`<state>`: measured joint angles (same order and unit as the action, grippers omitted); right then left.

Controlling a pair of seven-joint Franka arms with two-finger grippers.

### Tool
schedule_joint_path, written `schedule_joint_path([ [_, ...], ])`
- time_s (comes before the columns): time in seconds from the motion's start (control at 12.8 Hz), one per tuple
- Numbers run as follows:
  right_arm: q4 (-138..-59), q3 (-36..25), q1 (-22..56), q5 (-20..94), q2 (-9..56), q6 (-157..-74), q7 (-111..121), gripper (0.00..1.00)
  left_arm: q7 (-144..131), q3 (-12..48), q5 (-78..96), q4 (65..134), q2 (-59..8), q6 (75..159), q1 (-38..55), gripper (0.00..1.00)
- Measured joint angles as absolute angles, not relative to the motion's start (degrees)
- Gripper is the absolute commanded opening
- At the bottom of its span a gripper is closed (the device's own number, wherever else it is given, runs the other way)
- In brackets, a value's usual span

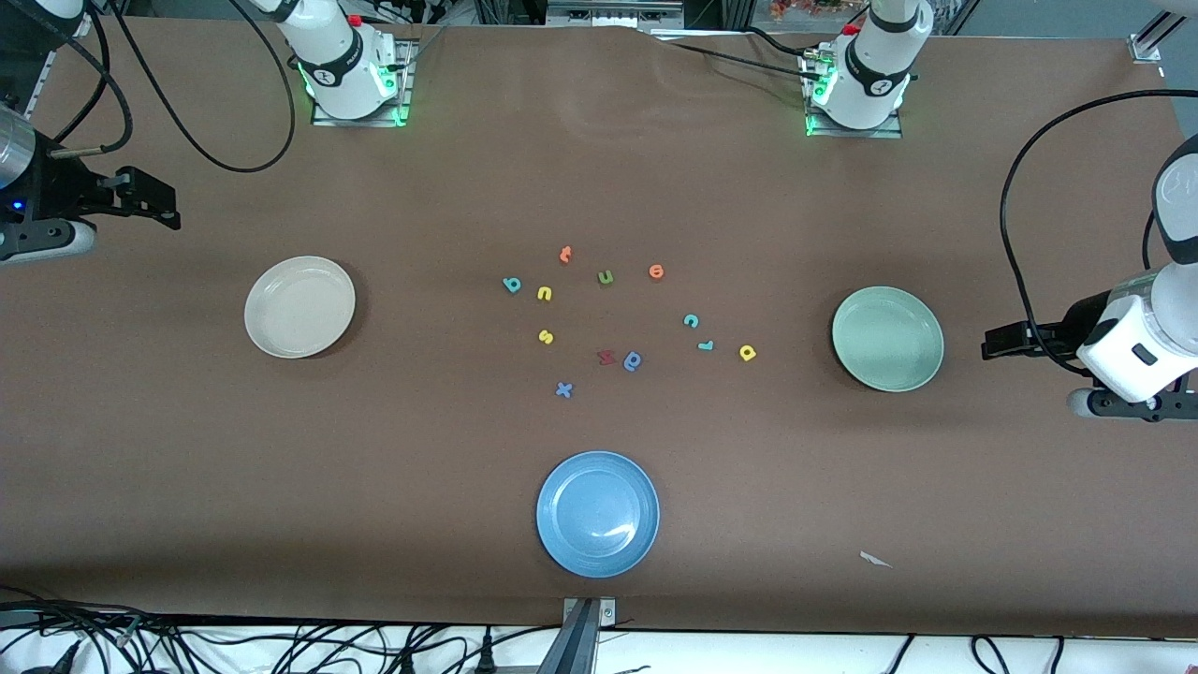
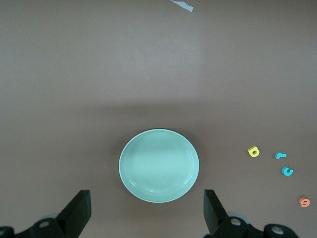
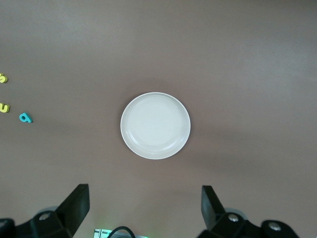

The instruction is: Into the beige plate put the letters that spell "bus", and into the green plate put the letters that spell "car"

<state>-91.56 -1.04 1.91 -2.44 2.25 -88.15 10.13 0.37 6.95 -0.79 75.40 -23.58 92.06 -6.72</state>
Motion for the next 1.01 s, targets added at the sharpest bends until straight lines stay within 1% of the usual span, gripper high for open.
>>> schedule_joint_path([
  [1.01,-91.6,-0.3,2.0,-2.4,2.3,-88.1,10.1,1.0,0.4,6.9,-0.8,75.4,-23.8,92.1,-6.7,1.0],
])
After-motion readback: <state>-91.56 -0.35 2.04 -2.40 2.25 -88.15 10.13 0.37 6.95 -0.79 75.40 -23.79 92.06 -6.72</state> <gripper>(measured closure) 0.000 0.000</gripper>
